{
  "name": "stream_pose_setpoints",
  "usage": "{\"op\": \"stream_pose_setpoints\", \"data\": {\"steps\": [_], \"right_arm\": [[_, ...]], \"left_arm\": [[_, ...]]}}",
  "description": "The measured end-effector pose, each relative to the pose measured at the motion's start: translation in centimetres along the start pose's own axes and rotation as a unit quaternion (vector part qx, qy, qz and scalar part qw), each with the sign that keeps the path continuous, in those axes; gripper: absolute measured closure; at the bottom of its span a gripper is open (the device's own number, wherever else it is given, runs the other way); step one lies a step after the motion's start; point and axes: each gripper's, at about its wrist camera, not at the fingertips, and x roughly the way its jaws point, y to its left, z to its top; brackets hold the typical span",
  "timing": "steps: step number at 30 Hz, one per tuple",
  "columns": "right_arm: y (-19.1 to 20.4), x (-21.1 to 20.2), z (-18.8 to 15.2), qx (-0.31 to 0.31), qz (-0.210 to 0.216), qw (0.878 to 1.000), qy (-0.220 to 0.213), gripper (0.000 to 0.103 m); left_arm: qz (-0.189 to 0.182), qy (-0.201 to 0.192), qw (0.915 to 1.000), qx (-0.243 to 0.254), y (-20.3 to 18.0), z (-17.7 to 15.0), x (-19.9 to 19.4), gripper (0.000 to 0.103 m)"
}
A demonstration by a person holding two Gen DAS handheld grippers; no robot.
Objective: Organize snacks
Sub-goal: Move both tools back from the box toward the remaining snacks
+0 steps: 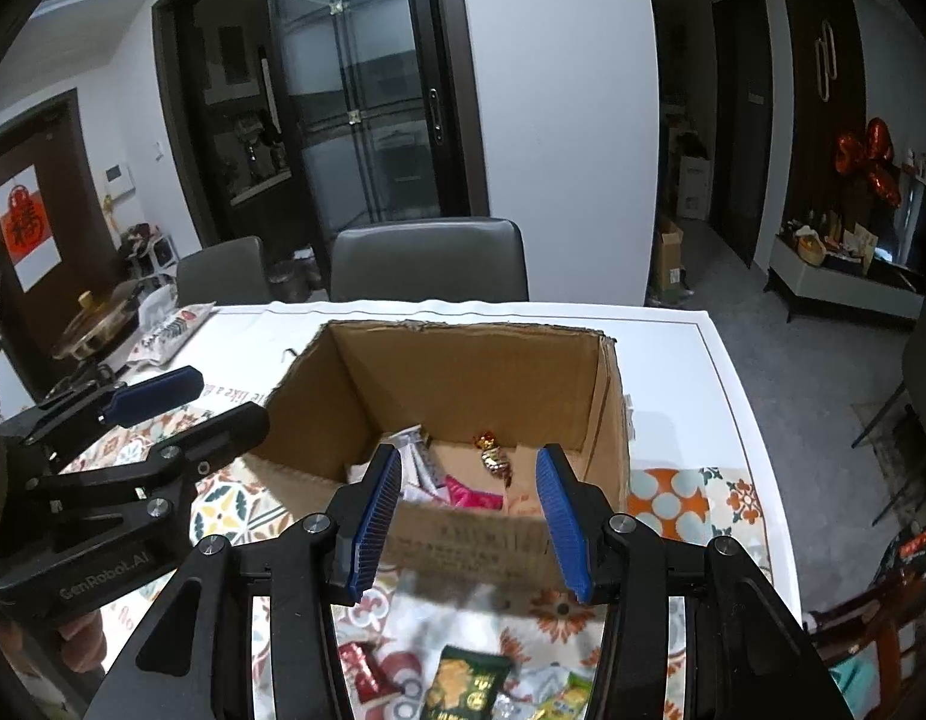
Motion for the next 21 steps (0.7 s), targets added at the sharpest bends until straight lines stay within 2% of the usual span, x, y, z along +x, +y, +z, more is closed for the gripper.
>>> {"op": "stream_pose_setpoints", "data": {"steps": [10, 21], "right_arm": [[1.0, -2.2, -3.1, -0.003, 0.004, 1.000, -0.003, 0.055], [0.8, -1.6, -7.4, 0.006, -0.002, 0.999, 0.032, 0.055]], "left_arm": [[-0.007, 0.002, 1.0000, -0.002, -0.4, -2.8, -2.1, 0.044], [-0.024, 0.048, 0.9984, -0.016, -0.7, -7.2, -1.3, 0.044]]}}
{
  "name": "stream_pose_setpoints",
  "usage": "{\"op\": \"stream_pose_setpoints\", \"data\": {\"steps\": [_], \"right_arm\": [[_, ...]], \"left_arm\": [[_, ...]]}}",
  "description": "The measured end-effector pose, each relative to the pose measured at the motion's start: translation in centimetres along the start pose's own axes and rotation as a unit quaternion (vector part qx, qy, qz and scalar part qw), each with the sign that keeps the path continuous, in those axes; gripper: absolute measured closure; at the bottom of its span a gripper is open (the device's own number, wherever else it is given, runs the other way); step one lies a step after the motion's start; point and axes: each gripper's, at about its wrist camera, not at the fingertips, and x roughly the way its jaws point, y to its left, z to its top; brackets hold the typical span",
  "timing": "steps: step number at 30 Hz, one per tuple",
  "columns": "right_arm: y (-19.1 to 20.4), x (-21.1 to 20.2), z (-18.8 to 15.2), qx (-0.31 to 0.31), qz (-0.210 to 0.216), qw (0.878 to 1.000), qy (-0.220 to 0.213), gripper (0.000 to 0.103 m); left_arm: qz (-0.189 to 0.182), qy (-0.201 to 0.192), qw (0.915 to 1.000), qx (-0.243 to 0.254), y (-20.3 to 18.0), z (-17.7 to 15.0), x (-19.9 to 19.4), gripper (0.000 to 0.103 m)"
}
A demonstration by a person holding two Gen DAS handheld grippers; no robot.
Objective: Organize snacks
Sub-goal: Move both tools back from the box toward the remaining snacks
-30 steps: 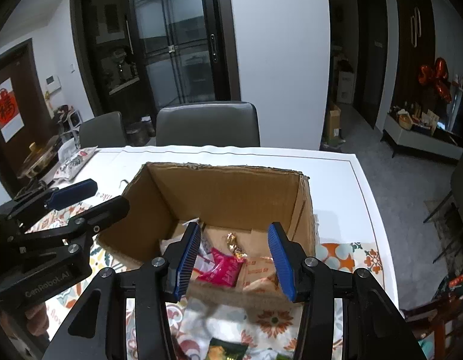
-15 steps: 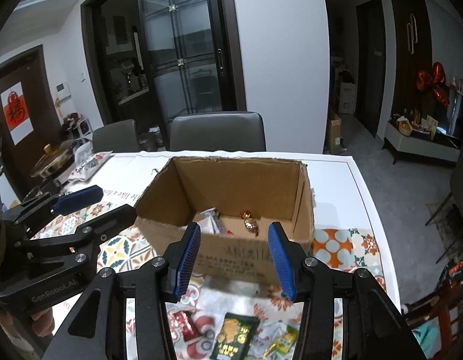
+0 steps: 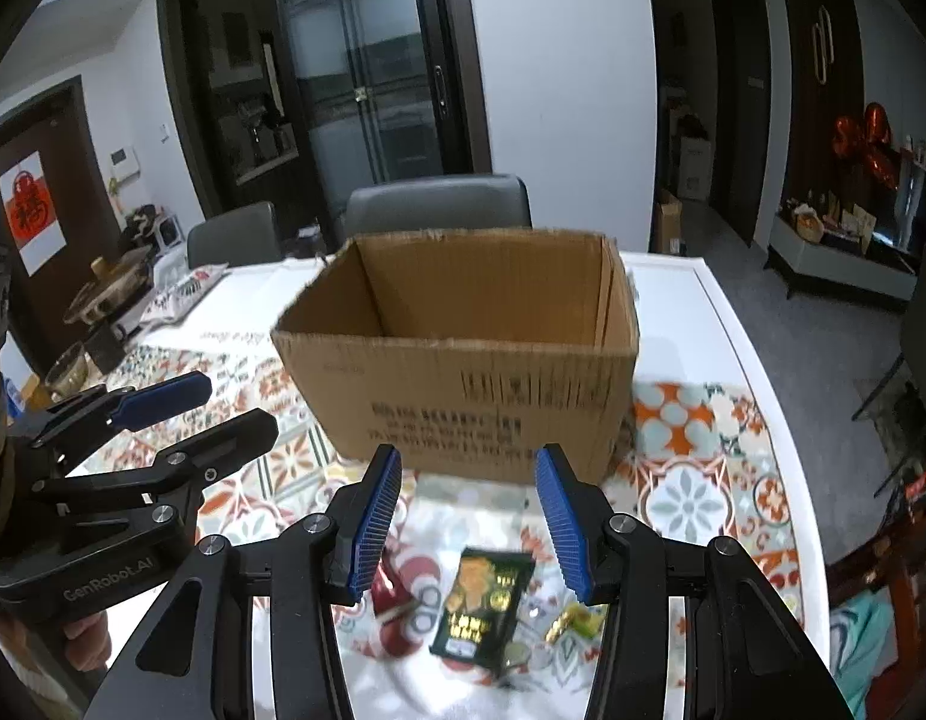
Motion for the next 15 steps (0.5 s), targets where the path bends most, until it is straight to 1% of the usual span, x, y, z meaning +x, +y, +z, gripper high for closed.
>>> {"op": "stream_pose_setpoints", "data": {"steps": [9, 15], "right_arm": [[-0.7, 1.6, -3.1, 0.014, -0.013, 0.999, 0.039, 0.055], [-1.3, 2.9, -5.1, 0.025, -0.018, 0.997, 0.064, 0.055]], "left_arm": [[-0.012, 0.062, 0.9979, -0.017, -0.4, -3.6, 3.2, 0.044], [-0.016, 0.093, 0.9953, -0.022, -0.6, -5.3, 5.4, 0.045]]}}
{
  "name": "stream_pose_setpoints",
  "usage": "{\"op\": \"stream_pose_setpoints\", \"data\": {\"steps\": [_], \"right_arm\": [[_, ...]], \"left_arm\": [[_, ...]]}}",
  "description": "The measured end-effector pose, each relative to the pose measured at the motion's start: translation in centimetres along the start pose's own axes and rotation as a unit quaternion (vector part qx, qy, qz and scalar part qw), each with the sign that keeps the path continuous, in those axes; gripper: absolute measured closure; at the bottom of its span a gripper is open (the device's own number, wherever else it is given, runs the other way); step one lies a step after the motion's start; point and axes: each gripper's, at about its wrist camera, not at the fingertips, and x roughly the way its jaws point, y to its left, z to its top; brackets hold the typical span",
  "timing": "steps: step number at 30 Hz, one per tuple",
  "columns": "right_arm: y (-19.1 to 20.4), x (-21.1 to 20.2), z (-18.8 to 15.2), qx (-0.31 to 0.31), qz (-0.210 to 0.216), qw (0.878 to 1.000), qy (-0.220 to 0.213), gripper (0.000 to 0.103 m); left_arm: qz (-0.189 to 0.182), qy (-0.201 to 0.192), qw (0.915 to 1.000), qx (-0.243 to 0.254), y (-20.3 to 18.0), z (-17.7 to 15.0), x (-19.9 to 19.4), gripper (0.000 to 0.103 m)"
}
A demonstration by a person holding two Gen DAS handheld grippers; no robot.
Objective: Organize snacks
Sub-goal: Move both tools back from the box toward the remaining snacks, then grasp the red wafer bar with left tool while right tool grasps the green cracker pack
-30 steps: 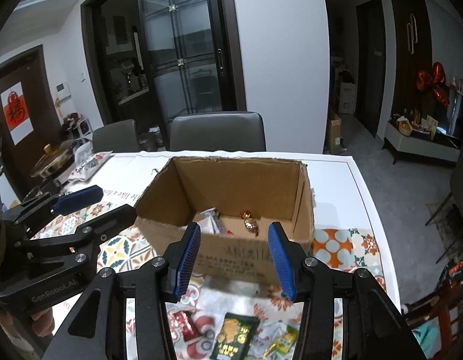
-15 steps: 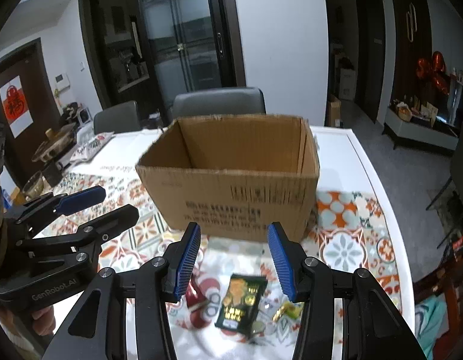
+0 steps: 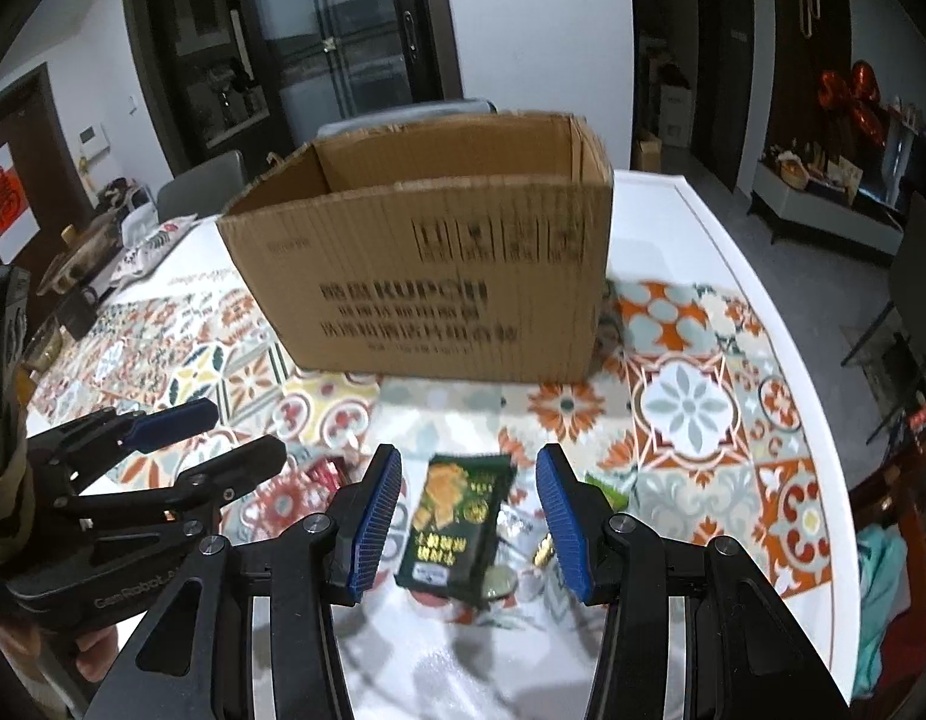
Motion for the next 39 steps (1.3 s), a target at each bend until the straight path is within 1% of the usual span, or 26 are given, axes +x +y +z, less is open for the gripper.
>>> {"op": "stream_pose_setpoints", "data": {"steps": [4, 8, 17, 22, 25, 26, 34, 37, 39], "right_arm": [[-0.3, 1.0, -0.8, 0.007, 0.002, 1.000, 0.016, 0.055], [-0.6, 2.0, -1.4, 0.014, 0.003, 0.999, 0.031, 0.055], [-0.6, 3.5, -2.0, 0.019, 0.006, 0.999, 0.048, 0.055], [-0.2, 4.3, -2.1, 0.015, 0.009, 0.998, 0.061, 0.055], [0.2, 4.8, -2.2, 0.009, 0.010, 0.998, 0.067, 0.055], [0.3, 4.9, -2.2, 0.006, 0.010, 0.998, 0.068, 0.055], [1.7, 6.5, -2.4, -0.018, 0.002, 0.996, 0.092, 0.055], [2.4, 7.0, -2.6, -0.036, -0.019, 0.994, 0.096, 0.055], [3.0, 7.3, -2.7, -0.052, -0.033, 0.994, 0.092, 0.055]], "left_arm": [[-0.012, 0.023, 0.9996, -0.014, 0.0, -0.4, 1.7, 0.045], [-0.019, 0.042, 0.9985, -0.029, -0.1, -0.8, 3.4, 0.049], [-0.013, 0.060, 0.9973, -0.039, 0.0, -0.7, 5.8, 0.051], [-0.013, 0.067, 0.9966, -0.046, 0.3, -0.5, 6.8, 0.060], [-0.015, 0.065, 0.9968, -0.044, 0.5, -0.5, 6.8, 0.069], [-0.018, 0.065, 0.9967, -0.045, 0.6, -0.6, 6.7, 0.080], [-0.013, 0.057, 0.9970, -0.050, 1.9, -1.7, 4.8, 0.081], [-0.016, 0.053, 0.9969, -0.056, 2.1, -2.2, 4.1, 0.081], [-0.022, 0.053, 0.9965, -0.060, 2.2, -2.5, 3.7, 0.081]]}}
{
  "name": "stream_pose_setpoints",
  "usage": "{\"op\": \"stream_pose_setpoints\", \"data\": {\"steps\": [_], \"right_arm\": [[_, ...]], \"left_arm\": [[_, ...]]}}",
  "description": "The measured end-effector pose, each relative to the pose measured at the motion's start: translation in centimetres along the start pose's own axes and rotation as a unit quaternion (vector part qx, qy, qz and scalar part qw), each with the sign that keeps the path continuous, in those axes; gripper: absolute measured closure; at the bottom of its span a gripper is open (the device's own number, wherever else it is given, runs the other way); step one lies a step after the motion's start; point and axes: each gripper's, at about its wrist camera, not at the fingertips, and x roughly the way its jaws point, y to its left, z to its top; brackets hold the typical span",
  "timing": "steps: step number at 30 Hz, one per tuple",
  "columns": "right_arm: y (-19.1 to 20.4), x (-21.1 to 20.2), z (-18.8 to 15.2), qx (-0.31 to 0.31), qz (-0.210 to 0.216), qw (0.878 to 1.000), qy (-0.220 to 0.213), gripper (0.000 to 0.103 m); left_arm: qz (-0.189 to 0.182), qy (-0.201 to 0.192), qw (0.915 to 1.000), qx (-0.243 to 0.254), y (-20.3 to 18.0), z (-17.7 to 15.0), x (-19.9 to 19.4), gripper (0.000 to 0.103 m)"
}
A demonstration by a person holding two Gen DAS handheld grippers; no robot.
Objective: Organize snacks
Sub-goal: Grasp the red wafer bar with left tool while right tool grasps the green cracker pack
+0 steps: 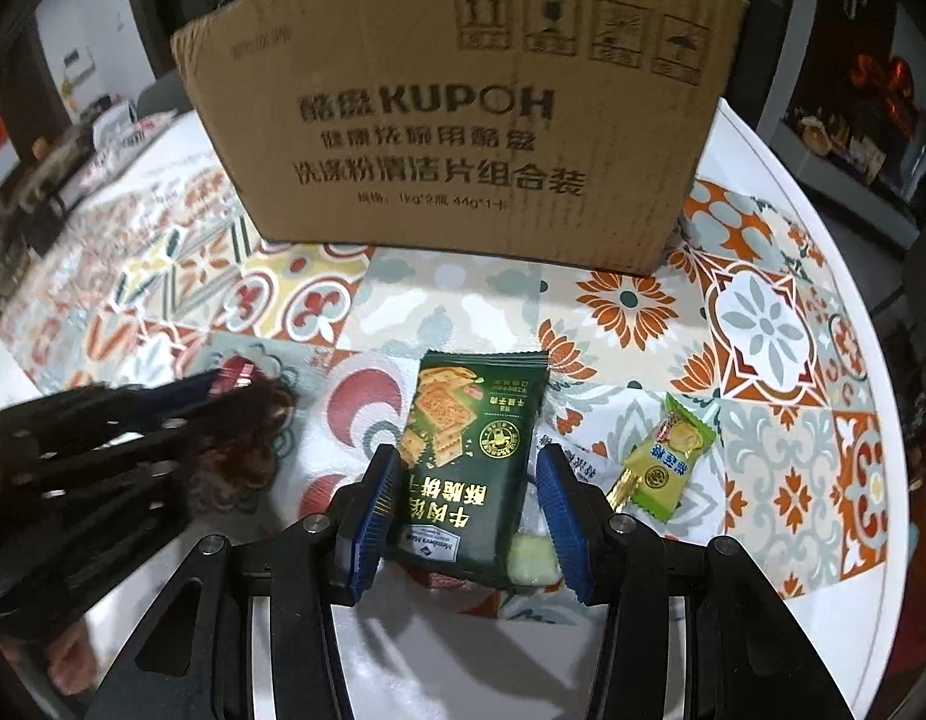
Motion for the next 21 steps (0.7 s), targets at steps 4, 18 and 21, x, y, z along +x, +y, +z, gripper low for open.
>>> {"op": "stream_pose_setpoints", "data": {"steps": [4, 18, 21], "right_arm": [[1.3, 0.4, 0.1, -0.027, -0.019, 0.999, 0.003, 0.055], [2.1, 1.7, 1.0, -0.024, -0.004, 1.000, 0.017, 0.055], [2.1, 1.7, 0.9, -0.021, 0.000, 1.000, 0.015, 0.056]], "left_arm": [[-0.006, 0.000, 1.0000, -0.007, 0.3, -0.3, -0.3, 0.081], [-0.007, -0.004, 0.9997, -0.021, 1.1, -1.0, -1.1, 0.081], [-0.004, -0.010, 0.9998, -0.019, 0.9, -1.0, -1.6, 0.081]]}}
